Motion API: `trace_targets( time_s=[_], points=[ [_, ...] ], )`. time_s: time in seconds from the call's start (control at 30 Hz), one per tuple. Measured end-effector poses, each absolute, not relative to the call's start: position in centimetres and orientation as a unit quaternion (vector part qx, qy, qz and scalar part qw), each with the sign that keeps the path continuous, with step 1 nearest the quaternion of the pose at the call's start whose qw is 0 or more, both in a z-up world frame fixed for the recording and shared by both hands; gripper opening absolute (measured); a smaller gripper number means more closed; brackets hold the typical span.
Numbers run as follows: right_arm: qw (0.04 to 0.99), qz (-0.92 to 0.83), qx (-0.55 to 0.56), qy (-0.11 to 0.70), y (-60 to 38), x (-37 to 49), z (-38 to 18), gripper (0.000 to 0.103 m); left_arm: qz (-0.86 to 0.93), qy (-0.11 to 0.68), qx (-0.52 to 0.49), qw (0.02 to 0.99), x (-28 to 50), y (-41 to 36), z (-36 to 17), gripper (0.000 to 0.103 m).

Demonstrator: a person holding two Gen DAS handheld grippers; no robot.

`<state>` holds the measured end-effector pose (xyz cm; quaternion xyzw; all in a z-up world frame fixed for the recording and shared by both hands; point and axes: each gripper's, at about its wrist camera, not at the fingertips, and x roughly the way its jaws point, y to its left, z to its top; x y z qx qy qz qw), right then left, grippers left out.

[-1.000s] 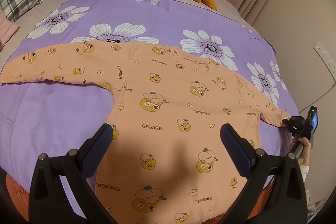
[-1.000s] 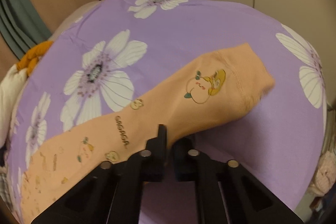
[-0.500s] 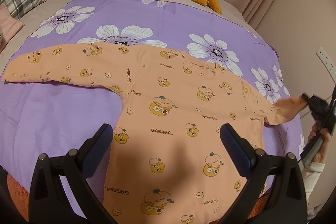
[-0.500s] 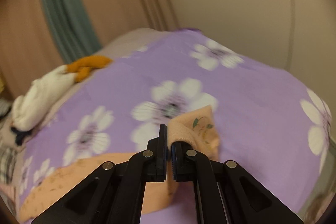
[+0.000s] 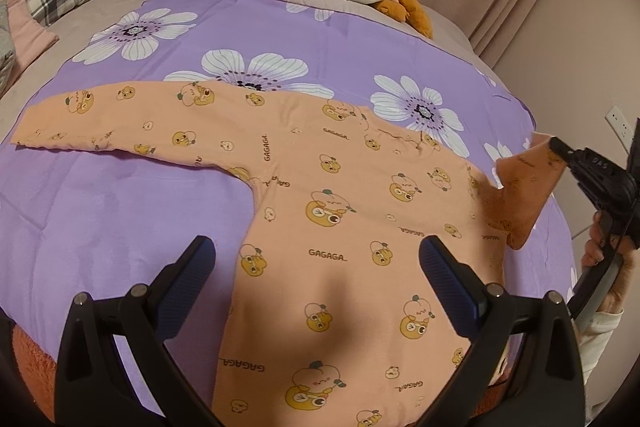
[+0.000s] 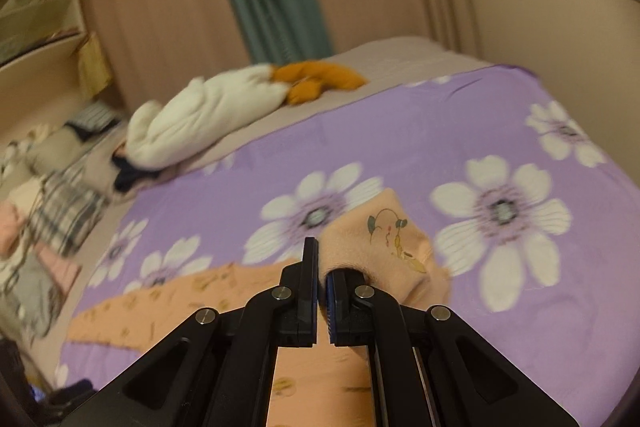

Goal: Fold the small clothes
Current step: 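Lift the sleeve with the right gripper and lay it across the onesie body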

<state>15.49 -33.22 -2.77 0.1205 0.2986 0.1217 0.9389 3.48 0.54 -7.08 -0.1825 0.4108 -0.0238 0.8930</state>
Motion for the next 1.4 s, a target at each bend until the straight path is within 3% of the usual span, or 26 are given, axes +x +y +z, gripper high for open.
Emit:
trace_targets(
  time_s=[0.73,1.4],
  points=[
    [0.871,0.181,0.078,0.450,-25.4,17.2,-12.5,0.005,-0.016,0.414,-0.188,0.890,3.2,1.4,-7.5,0.102],
    [0.858,0.169,0.069,0.479,-24.8,17.6,-14.6,0.005,-0.021,0.405,-0.176,0.897,2.1,0.2,-6.4,0.102]
  ],
)
